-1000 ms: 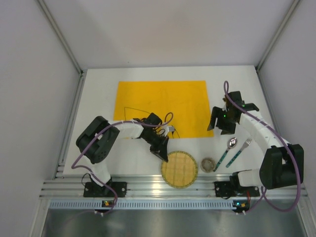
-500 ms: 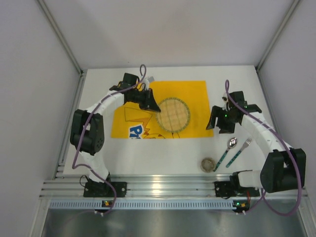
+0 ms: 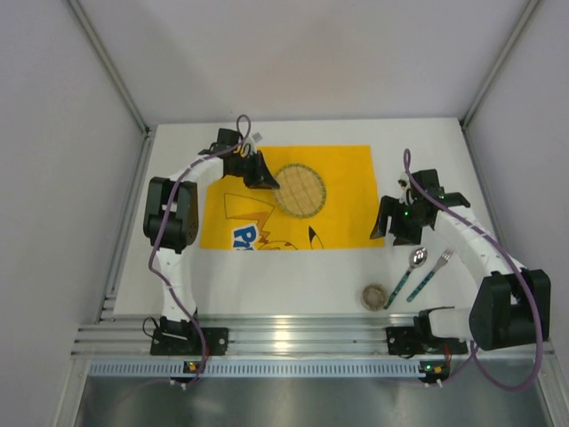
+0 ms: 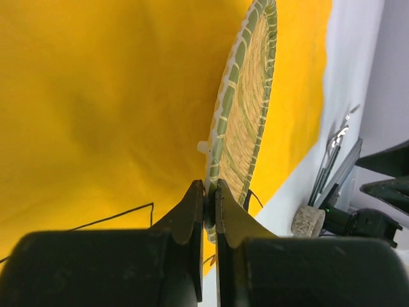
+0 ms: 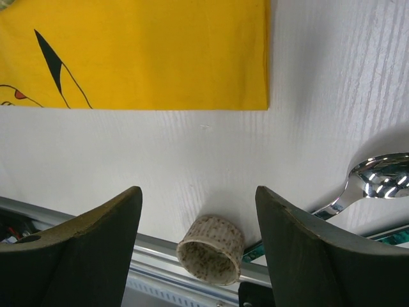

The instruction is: Set the dinner table for one person

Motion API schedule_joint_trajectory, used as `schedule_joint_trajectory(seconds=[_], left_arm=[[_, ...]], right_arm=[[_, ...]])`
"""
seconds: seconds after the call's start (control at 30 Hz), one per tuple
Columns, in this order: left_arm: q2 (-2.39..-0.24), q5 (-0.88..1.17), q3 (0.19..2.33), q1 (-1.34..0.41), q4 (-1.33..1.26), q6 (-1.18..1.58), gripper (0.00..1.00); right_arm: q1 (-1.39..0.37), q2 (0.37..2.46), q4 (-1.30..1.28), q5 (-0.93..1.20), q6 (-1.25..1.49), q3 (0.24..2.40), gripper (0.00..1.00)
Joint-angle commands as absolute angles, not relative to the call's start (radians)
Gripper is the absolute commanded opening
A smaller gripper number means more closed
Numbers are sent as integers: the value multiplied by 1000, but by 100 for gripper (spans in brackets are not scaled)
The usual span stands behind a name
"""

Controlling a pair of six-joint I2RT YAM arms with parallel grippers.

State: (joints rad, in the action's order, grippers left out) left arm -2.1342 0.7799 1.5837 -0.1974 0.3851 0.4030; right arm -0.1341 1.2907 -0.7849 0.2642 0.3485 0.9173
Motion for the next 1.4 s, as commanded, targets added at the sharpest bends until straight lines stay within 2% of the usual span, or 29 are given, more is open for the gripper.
schedule_joint_trajectory(seconds=[0.0,0.23,0.33,0.37,0.53,0.57,0.6,0.73,0.8,1.13,1.37], left_arm=[[-2115,735,1652,-190,334,419,0],[-2120,589,1672,-186,474,315,0],[-2128,540,1672,-186,526,287,15],[-2128,526,1669,-186,532,281,25],[-2128,485,1648,-186,564,261,46],[-2125,479,1641,-186,563,262,57],[-2120,473,1638,-186,561,264,72],[-2089,463,1621,-186,548,279,83],[-2076,460,1620,-186,535,287,84],[-1973,463,1583,-186,508,316,84],[-1908,459,1513,-186,509,304,83]], right_arm=[[-127,1252,-761,278,327,948,72],[-124,1204,-813,264,308,924,73],[-124,1169,-847,267,328,914,73],[-126,1149,-857,267,334,914,73],[-140,1092,-966,276,357,910,73],[-156,1075,-982,276,367,904,73],[-170,1066,-994,273,371,896,73],[-262,1046,-1070,215,420,847,73],[-317,1054,-1107,125,475,841,74],[-420,1045,-1063,94,594,632,72],[-466,1132,-1000,43,612,663,67]])
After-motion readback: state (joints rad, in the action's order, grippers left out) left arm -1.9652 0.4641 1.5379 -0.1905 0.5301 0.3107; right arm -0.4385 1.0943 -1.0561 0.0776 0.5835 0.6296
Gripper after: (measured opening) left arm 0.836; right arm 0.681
